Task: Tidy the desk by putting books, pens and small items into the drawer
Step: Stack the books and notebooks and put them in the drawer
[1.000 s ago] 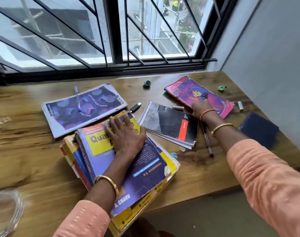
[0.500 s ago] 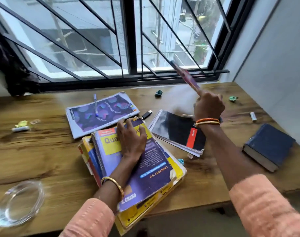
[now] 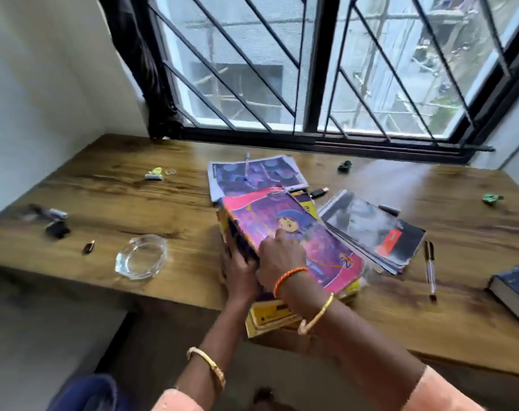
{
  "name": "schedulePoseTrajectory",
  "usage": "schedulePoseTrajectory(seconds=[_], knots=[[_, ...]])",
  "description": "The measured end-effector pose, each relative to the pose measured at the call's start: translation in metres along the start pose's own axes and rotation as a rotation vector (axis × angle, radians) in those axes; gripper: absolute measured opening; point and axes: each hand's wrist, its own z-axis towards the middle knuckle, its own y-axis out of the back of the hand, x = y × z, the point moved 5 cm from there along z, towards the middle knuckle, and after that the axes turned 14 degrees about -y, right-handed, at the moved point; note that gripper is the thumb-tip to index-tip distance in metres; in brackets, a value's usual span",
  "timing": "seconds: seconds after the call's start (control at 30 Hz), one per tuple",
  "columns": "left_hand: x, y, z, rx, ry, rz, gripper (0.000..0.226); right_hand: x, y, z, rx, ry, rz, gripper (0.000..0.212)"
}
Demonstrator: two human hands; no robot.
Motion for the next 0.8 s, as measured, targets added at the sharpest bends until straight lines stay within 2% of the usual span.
schedulePoseTrajectory(seconds=[0.13, 0.17, 0.2, 0.23, 0.33, 0.43, 0.53, 0.67, 0.8], knots=[[-0.008, 0.0, -0.009, -0.116, 0.031, -0.077, 0.088, -0.022, 0.006, 0.03, 0.267, 0.049, 0.335, 0.035], [-0.011, -0.001, -0.016, -0.149, 0.065, -0.03, 0.09, -0.032, 0.005, 0.037, 0.348, 0.047, 0.474, 0.041], [-0.016, -0.002, -0.024, -0.187, 0.112, 0.051, 0.088, -0.045, 0.004, 0.045, 0.358, 0.038, 0.562, 0.05], [-0.023, -0.002, -0.033, -0.216, 0.156, 0.126, 0.081, -0.058, 0.004, 0.054, 0.32, 0.028, 0.607, 0.061], [-0.036, -0.014, -0.054, -0.211, 0.193, 0.174, 0.069, -0.094, -0.014, 0.065, 0.128, -0.073, 0.321, 0.084], [-0.033, -0.022, -0.074, -0.176, 0.193, 0.187, 0.076, -0.105, -0.037, 0.062, 0.046, -0.225, 0.301, 0.088], [-0.029, -0.023, -0.074, -0.133, 0.234, 0.08, 0.057, -0.101, -0.038, 0.066, -0.019, -0.397, 0.328, 0.092], [-0.029, 0.001, -0.041, -0.221, 0.27, -0.236, 0.081, -0.103, -0.029, 0.075, 0.017, -0.533, 0.42, 0.093], [0.002, -0.005, -0.006, -0.032, 0.359, -0.429, 0.104, -0.108, -0.028, 0.088, 0.169, -0.45, 0.514, 0.113]])
